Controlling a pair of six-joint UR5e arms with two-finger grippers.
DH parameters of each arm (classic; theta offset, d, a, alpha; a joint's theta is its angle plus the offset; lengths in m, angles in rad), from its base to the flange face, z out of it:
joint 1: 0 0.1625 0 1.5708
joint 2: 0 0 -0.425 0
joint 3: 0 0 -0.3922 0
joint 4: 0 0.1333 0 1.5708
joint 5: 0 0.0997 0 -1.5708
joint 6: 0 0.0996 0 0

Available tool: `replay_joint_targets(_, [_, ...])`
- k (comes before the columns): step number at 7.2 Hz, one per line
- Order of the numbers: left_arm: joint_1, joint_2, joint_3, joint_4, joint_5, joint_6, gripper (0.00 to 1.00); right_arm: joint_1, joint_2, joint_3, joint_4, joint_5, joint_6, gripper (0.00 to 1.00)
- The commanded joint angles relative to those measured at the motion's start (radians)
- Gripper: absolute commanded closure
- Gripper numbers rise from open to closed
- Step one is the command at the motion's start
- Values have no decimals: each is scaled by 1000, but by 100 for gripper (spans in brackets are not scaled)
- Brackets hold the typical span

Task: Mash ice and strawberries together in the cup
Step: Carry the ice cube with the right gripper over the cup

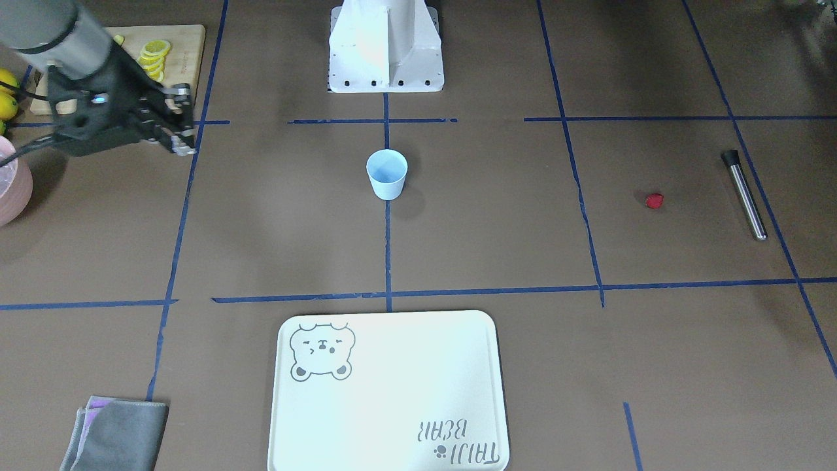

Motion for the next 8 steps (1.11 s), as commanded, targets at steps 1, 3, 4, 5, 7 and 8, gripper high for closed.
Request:
replay_joint_targets(1, [1,0,5,0,-1,0,0,-196,123,-173,206,-194,300,100])
replay_joint_targets(3, [1,0,5,0,-1,0,0,-276,263,-356,214,-261,332,100])
replay_joint_targets(4, [1,0,5,0,-1,2,0,-294,290,-391,214,-276,336,100])
replay_joint_targets(5, [1,0,3,0,-1,0,0,-310,292,-396,212,-280,336,100])
replay_joint_targets(7, [1,-1,2,0,-1,0,0,-328,284,-393,209,-281,347,99])
replay_joint_targets(8, [1,-1,2,0,-1,0,0,-331,278,-395,206,-280,349,99])
